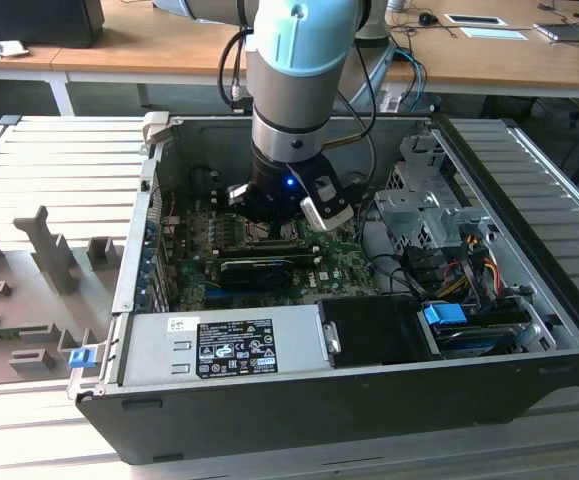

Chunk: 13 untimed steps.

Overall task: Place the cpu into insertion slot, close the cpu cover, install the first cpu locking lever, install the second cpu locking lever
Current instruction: 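Install the second cpu locking lever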

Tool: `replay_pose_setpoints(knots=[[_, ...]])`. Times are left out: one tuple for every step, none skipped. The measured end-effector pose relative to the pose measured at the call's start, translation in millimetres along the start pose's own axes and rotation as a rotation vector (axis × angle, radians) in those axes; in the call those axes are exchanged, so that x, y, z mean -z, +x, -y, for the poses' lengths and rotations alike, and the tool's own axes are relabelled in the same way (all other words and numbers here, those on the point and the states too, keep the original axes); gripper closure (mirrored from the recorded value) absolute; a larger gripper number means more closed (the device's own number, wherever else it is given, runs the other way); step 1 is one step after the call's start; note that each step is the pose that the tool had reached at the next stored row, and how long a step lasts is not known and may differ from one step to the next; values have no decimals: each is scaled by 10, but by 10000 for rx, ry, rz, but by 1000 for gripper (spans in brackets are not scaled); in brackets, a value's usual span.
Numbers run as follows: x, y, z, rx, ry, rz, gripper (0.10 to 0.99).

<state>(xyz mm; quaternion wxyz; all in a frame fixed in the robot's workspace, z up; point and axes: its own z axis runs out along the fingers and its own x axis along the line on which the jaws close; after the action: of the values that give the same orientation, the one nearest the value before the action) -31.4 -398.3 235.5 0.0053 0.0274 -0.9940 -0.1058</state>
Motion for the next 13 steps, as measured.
replay_pose_setpoints(knots=[[-2,0,0,0,0,0,980],[-2,7,0,-3,-2,0,980],[-4,26,0,-1,-16,2,980],[-4,45,0,2,-26,2,980],[-5,99,-3,6,-48,3,980],[-7,139,-5,7,-56,7,980],[-8,171,-6,9,-57,8,980],[-11,213,-8,11,-60,9,980],[-13,230,-8,12,-62,9,980],[-18,253,-9,12,-64,9,980],[-35,285,-6,21,-70,7,980],[-54,303,-3,26,-77,9,980],[-78,303,2,33,-78,10,980]])
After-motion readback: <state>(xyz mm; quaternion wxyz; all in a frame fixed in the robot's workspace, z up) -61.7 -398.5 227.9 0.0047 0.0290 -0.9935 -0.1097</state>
